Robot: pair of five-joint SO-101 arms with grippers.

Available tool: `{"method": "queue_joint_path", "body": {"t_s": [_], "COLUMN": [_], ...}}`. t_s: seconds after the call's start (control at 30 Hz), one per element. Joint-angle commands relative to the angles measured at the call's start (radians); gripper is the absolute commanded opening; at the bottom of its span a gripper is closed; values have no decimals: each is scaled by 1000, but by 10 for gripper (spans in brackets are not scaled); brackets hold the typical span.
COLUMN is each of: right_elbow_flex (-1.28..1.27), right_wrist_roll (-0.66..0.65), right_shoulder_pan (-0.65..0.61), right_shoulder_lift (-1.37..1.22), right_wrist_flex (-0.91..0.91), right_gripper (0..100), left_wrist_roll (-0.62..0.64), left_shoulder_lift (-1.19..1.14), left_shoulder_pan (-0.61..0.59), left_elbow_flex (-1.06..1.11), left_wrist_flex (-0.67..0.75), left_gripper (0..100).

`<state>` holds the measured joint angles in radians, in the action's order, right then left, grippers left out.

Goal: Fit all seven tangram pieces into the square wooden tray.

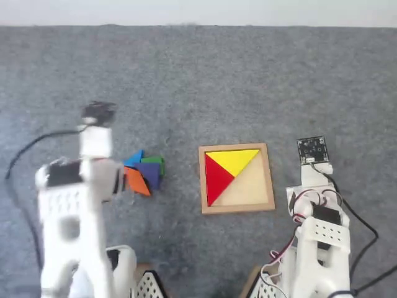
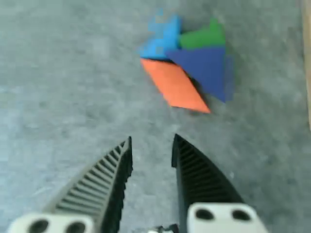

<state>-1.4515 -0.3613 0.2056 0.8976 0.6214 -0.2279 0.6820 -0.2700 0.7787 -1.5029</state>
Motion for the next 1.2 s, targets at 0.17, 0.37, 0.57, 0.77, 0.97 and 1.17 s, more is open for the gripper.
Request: {"method": "queue_joint_path", "body": {"t_s": [0.17,0.37,0.57,0.77,0.97,1.17], "right_elbow_flex": [14,14,14,14,14,14], "right_wrist_roll": [-14,-14,-14,-14,-14,-14], "right_shoulder_pan": [-7,-7,-7,-7,-7,-7], "right_shoulder_lift": [10,10,10,10,10,10], "right_wrist_flex": [-41,-41,-41,-41,-41,-41], "right_gripper": [48,48,48,48,48,48], "left_wrist_roll": [49,48,41,-9,-11,-9], "left_shoulder_lift": [-347,-460,-568,-608,-626,-675], "left_shoulder_pan": [227,204,130,41,26,28], "left_elbow_flex": [59,130,99,41,31,-5], "left_wrist_flex": [221,397,535,540,539,483], "left_gripper": [199,198,182,182,182,182]}}
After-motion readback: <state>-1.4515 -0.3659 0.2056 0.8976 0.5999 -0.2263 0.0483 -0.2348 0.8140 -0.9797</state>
